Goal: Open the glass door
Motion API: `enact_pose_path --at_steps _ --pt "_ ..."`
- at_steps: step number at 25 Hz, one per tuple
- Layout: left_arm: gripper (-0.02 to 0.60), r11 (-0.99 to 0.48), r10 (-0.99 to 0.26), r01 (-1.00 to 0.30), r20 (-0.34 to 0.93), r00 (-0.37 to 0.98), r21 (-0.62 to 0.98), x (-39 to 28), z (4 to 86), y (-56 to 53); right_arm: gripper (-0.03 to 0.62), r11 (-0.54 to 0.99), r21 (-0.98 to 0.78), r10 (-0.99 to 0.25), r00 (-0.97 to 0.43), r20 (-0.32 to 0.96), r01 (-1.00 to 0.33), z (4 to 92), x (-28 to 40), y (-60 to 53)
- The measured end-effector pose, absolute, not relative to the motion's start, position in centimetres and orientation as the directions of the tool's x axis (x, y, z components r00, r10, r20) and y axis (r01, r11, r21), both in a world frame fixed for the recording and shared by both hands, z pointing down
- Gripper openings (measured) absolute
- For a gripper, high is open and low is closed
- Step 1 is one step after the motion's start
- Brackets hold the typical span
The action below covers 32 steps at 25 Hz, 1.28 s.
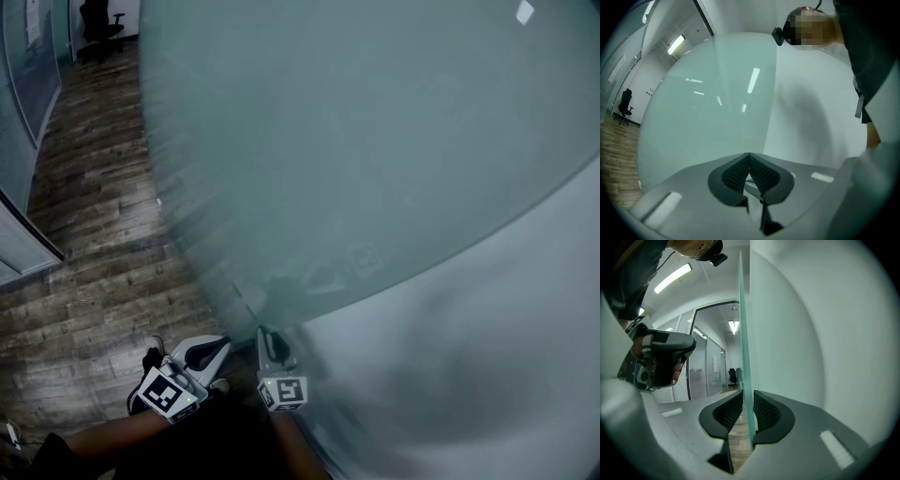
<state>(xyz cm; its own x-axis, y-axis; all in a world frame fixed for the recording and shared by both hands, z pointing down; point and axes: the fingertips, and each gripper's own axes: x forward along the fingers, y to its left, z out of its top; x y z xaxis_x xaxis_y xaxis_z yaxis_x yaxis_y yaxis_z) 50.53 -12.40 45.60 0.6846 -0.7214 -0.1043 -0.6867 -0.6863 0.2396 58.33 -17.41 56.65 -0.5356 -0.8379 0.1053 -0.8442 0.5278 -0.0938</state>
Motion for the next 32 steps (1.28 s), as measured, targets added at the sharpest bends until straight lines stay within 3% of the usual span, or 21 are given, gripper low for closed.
enact_pose_path --at_steps 8,26,32 --pt "0.000 -0.656 -0.745 -0.714 -0.063 0.664 0.244 48.7 46.5 -11.5 0.081 0.499 -0.131 -0.850 -0.513 0.120 -0.857 56.9 58.5 -17.5" --pt "0.000 -0.664 -0.733 -0.690 -0.071 0.676 0.288 43.2 46.2 -11.6 0.084 0.273 -0.083 -0.953 -0.282 0.114 -0.958 51.2 61.5 -14.2" --pt "0.000 -0.656 -0.738 -0.687 -0.075 0.671 0.312 40.7 46.1 -10.9 0.023 0.304 -0.049 -0.949 -0.307 0.078 -0.952 49.1 58.8 -12.9"
